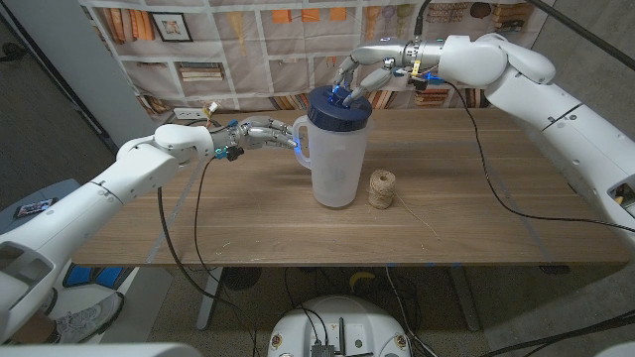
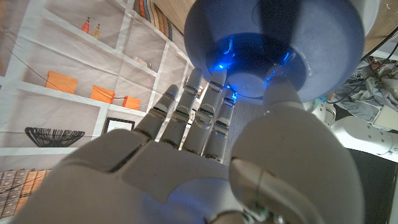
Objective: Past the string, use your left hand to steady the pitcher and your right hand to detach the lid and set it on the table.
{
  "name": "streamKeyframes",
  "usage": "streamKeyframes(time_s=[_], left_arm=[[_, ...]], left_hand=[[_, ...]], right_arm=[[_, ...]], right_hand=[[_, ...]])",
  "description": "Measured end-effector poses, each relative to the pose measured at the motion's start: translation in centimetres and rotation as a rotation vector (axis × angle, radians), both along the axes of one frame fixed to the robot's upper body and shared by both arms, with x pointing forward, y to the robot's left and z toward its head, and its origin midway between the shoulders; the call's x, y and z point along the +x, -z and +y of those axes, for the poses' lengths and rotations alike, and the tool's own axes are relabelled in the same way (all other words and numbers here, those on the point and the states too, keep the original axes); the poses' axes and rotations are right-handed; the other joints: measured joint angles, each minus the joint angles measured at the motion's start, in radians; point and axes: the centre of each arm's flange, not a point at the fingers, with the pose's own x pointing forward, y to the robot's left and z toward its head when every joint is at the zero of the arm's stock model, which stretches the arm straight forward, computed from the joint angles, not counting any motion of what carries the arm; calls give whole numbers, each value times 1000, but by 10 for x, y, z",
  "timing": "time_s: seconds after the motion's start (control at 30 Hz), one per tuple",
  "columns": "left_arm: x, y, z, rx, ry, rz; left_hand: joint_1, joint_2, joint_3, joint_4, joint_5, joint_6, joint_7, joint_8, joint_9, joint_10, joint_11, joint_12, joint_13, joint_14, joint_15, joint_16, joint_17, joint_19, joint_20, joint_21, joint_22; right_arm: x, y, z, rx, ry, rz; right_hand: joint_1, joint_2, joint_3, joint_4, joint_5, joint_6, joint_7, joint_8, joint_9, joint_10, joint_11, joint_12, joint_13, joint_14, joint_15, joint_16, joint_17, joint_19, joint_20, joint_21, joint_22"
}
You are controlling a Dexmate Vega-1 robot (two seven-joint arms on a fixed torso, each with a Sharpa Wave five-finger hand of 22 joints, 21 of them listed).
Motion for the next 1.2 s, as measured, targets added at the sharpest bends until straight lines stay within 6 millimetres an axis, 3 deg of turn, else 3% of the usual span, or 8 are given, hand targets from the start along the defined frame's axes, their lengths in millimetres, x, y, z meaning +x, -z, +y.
streamKeyframes(time_s=[0.93,1.2], left_arm=[[-2,2,-2,7,-11,6],[-2,6,-1,1,-17,10]], left_hand=[[0,0,1,-1,2,0,0,1,-1,0,0,1,0,-5,2,-4,-5,0,0,0,0],[0,0,1,-1,2,4,-4,-4,-1,-11,-11,1,0,-33,11,-9,-8,0,0,0,0]], right_arm=[[-10,-7,-2,37,-35,-11],[-17,-13,-2,49,-44,-30]], right_hand=[[9,-9,0,0,-4,0,0,0,0,0,0,-7,5,2,2,-7,0,3,-3,0,0],[9,-9,0,0,0,0,0,0,0,0,0,-7,5,2,2,-7,0,3,-3,0,0]])
